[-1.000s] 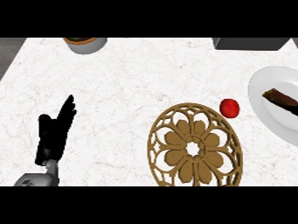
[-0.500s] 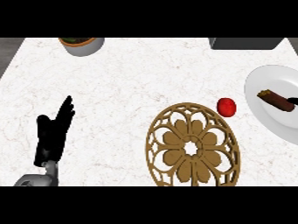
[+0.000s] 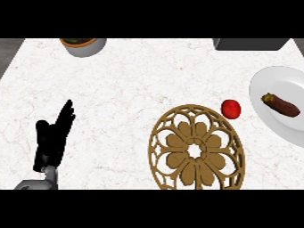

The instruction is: Pick the sweet potato from the placemat and place it in the plate

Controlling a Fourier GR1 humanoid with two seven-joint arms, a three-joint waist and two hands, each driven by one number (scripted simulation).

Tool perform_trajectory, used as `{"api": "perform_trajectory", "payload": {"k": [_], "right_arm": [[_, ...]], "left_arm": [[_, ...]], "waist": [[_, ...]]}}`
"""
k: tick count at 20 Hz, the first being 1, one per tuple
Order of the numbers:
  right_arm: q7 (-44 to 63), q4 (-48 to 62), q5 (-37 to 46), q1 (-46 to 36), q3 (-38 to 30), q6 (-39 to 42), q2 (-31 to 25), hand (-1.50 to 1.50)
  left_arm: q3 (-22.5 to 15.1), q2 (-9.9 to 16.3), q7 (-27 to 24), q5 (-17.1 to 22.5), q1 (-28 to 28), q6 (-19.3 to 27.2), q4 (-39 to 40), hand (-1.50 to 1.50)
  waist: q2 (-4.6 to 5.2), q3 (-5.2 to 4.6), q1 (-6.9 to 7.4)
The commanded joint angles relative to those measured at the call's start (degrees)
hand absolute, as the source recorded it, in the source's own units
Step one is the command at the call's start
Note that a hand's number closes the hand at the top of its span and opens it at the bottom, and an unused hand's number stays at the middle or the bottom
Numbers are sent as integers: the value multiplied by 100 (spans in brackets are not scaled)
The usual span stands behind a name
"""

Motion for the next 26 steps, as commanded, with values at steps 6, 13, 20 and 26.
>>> {"api": "perform_trajectory", "payload": {"k": [6, 13, 20, 26], "right_arm": [[-692, 150, -399, 265, 204, 437, -84, -150], [-672, 414, -453, 121, 400, -100, 32, -150], [-556, 619, -389, 92, 586, -717, 55, -150], [-772, 597, -587, 452, 623, -695, -114, -150]], "left_arm": [[-111, -189, 337, -137, -9, 74, -242, 0], [104, -91, 149, -179, -390, -37, 296, 0], [10, -83, 210, -140, 6, -176, -249, 0], [-113, -390, -152, -388, 80, 76, 82, 0]], "waist": [[-3, -3, 24], [14, -1, 43], [29, 6, 114], [21, 3, 59]]}}
